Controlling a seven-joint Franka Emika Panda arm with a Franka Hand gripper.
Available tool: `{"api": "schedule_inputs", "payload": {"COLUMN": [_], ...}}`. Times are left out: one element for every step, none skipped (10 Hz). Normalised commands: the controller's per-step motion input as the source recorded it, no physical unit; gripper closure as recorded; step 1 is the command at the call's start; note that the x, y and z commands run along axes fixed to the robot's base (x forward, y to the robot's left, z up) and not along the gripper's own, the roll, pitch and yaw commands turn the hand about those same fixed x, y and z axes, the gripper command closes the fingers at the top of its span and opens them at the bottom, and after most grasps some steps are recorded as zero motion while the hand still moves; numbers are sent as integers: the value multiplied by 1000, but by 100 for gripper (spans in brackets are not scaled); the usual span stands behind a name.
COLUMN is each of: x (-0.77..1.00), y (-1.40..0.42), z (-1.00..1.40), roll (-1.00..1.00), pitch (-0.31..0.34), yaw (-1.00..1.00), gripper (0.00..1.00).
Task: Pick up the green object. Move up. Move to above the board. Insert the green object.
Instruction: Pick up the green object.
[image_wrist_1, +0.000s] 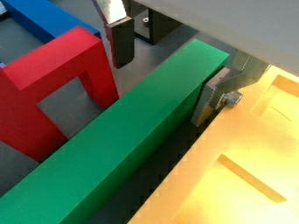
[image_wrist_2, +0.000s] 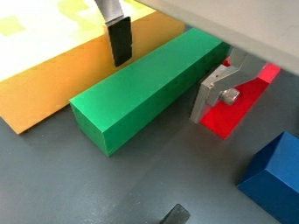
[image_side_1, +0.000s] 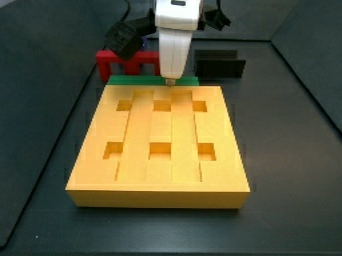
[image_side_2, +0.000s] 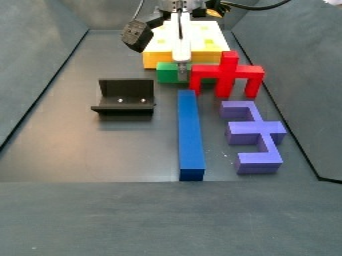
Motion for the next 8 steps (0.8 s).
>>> {"api": "schedule_inputs", "payload": {"x": [0,0,0,0,0,0,0,0], "y": [23,9,9,0,0,0,0,0], "z": [-411,-451,-380,-366,0,0,0,0], "roll": [0,10,0,0,0,0,0,0], "pitch": [-121,-100,-90,-90,0,0,0,0], "yaw": [0,0,0,0,0,0,0,0], "gripper": [0,0,0,0,0,100,100,100]}}
